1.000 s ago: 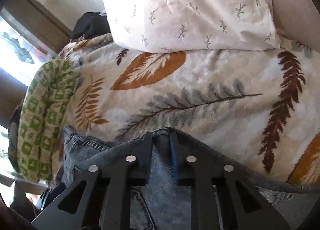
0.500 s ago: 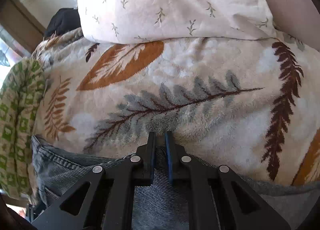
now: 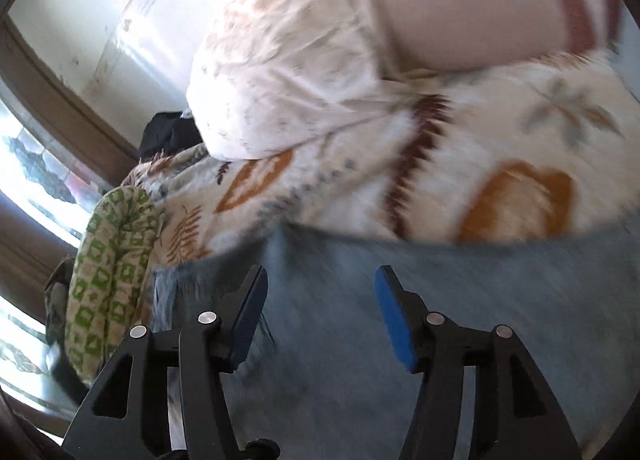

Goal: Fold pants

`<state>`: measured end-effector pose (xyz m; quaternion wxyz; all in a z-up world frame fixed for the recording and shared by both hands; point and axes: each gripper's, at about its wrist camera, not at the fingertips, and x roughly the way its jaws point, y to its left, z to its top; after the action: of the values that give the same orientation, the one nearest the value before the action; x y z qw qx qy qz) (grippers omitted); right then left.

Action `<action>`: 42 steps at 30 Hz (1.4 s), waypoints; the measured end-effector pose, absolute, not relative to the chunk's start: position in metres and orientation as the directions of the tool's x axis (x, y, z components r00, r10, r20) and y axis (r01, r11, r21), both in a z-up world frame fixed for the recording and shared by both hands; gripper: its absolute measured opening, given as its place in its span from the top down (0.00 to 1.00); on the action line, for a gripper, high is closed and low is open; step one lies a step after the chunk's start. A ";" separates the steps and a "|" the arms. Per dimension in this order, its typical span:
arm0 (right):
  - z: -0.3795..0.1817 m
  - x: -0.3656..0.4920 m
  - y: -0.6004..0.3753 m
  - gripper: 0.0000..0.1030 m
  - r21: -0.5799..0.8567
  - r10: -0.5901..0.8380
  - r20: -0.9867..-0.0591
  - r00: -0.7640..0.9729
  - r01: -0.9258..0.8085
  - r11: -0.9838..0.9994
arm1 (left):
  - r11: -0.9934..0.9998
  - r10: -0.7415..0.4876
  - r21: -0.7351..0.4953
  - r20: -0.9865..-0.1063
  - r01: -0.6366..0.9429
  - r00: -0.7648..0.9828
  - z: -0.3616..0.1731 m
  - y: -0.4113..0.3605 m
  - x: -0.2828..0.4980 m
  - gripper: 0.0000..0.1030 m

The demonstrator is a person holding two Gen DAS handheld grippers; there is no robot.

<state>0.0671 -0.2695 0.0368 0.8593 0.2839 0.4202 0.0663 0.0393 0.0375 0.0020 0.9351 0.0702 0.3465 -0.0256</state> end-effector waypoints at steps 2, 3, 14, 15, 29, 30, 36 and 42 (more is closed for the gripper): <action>0.031 0.025 -0.296 0.45 0.566 0.326 -0.667 0.670 0.172 0.806 | 0.983 -0.008 0.137 -0.634 0.122 0.773 0.002 0.029 0.036 0.10; 0.028 0.004 -0.308 0.45 0.584 0.314 -0.655 0.687 0.198 0.787 | 0.979 -0.017 0.148 -0.624 0.139 0.781 0.001 0.024 0.034 0.10; -0.038 -0.129 -0.430 0.38 0.849 0.153 -0.495 0.856 0.438 0.295 | 0.948 -0.149 0.132 -0.616 0.288 0.774 0.003 -0.019 0.003 0.10; -0.040 -0.132 -0.434 0.38 0.852 0.142 -0.493 0.858 0.443 0.279 | 0.945 -0.168 0.119 -0.627 0.306 0.761 0.004 -0.025 0.003 0.10; -0.082 -0.132 -0.466 0.39 0.838 0.086 -0.545 0.834 0.538 0.094 | 0.773 -0.388 0.063 -0.740 0.632 0.549 0.063 -0.187 0.070 0.16; -0.083 -0.129 -0.466 0.39 0.837 0.070 -0.545 0.835 0.538 0.096 | 0.750 -0.392 0.065 -0.759 0.659 0.520 0.063 -0.202 0.078 0.16; -0.082 -0.124 -0.462 0.39 0.840 0.035 -0.540 0.841 0.536 0.079 | 0.647 -0.409 0.020 -0.835 0.762 0.369 0.046 -0.287 0.105 0.26; -0.094 -0.138 -0.468 0.62 0.845 0.040 -0.534 0.845 0.535 -0.019 | 0.516 -0.410 -0.015 -0.882 0.856 0.232 0.013 -0.372 0.106 0.38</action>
<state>-0.1379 -0.4677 -0.0935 0.6688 0.6892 0.2084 -0.1851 0.1058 -0.3722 0.0126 0.7447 0.2476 0.4509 -0.4251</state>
